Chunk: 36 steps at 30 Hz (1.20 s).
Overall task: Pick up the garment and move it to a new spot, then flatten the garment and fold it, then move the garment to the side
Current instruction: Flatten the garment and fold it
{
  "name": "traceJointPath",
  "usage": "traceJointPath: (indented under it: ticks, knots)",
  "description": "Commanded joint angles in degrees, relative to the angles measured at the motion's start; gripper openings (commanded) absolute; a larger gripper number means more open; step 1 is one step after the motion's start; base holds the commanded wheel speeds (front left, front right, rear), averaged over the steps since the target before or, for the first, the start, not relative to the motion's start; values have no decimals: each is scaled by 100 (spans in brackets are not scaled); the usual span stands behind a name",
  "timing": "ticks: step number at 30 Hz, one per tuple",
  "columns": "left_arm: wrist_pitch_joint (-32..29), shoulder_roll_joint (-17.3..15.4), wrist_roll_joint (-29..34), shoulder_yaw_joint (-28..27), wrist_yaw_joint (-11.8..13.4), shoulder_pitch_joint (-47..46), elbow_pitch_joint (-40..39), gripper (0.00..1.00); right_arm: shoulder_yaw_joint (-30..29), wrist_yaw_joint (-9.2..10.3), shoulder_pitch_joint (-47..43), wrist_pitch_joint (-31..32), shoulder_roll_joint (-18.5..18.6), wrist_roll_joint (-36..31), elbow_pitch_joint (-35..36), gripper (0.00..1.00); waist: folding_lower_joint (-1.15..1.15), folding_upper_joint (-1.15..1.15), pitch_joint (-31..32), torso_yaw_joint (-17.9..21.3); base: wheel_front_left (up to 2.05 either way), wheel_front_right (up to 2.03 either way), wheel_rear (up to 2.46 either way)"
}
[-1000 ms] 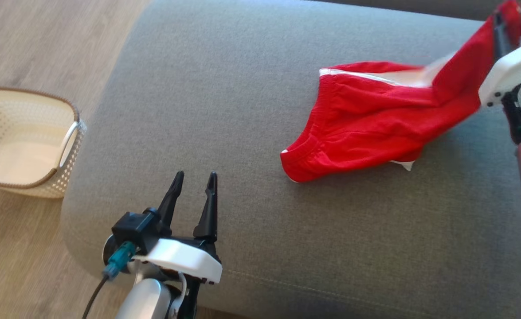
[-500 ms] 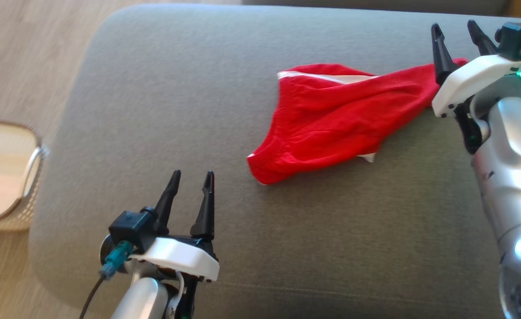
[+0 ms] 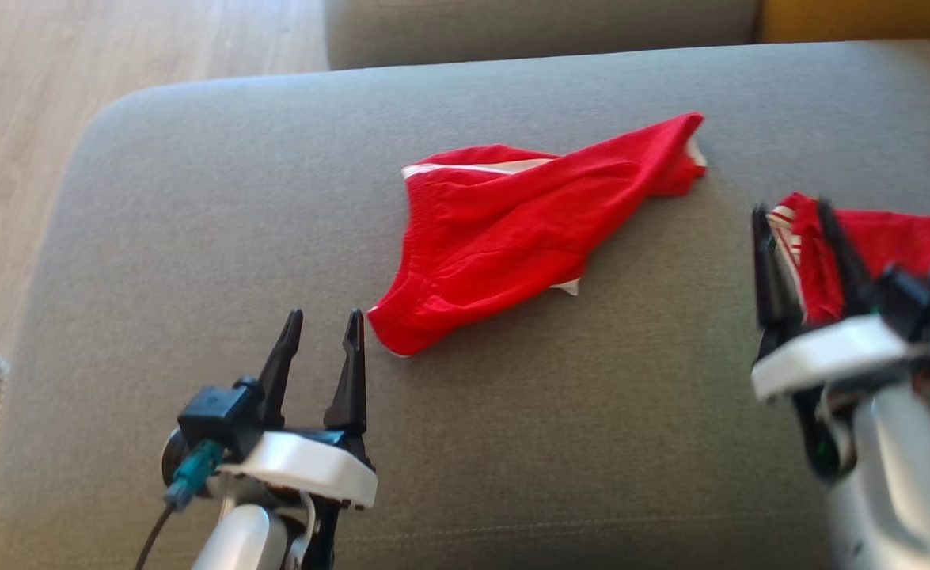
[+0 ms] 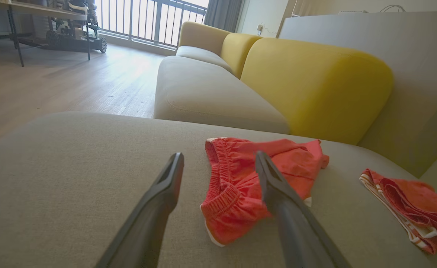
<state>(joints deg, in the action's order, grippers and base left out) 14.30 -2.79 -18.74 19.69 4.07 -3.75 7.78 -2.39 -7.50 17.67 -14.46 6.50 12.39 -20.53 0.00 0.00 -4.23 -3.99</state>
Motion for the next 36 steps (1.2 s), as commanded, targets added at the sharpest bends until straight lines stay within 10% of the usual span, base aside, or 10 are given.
traceJointPath:
  ticks: [1,33,35,36]
  knots:
    - [70,-9,53,-168,-4,-95,-115,100,45,1,-88,-53,-157,-1,410,100,0,0,27,147,0,0,0]
    - [58,-42,171,-299,126,-1687,3396,100,234,1,-800,72,-362,603,1232,100,0,0,-348,1227,0,0,0]
    - [64,-40,135,-290,-11,-1796,3369,0,239,1,-787,62,-362,591,1196,100,0,0,-373,1213,0,0,0]
    - [65,-39,128,-277,-54,-1811,3329,0,249,1,-782,62,-362,589,1172,100,0,0,-371,1200,0,0,0]
